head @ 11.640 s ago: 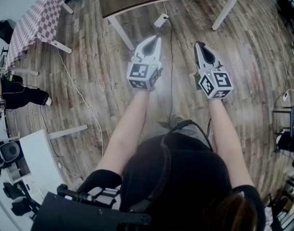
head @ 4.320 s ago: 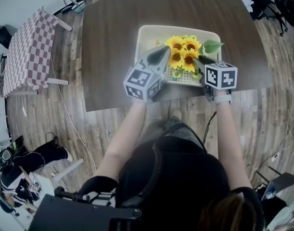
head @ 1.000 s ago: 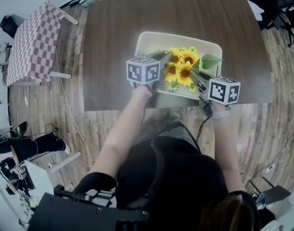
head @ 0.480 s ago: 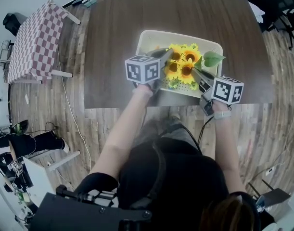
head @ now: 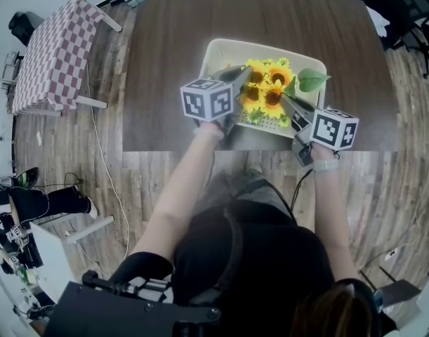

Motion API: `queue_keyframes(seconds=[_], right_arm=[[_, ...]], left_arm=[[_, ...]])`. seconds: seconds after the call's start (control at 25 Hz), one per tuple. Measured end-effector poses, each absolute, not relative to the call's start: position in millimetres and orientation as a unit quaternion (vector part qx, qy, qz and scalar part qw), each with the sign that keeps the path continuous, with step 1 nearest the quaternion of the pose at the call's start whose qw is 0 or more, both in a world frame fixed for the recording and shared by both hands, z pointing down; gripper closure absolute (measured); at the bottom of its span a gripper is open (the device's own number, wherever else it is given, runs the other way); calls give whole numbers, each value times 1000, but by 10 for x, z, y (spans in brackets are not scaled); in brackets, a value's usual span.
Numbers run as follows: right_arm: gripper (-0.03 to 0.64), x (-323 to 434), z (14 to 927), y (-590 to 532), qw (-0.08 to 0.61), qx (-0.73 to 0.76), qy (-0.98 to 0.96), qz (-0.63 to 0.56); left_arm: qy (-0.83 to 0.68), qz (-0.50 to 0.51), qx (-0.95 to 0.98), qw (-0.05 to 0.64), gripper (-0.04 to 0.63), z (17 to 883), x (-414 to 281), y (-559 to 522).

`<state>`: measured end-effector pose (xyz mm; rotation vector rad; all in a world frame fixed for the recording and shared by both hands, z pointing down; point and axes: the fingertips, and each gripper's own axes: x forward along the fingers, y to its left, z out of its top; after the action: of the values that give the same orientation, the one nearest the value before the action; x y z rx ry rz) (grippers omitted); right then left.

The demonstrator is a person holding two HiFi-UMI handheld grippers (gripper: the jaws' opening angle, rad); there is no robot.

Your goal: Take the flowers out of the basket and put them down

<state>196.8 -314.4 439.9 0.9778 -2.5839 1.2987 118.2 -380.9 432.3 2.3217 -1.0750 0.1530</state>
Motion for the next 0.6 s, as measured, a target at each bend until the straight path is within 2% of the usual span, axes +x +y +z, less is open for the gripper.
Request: queue_keyframes(seconds=[0.6], right_arm=[[612, 1886, 4181, -3169, 41, 297, -864, 404]], left_arm=[[-443, 23, 860, 251, 592, 4010, 976, -3708]])
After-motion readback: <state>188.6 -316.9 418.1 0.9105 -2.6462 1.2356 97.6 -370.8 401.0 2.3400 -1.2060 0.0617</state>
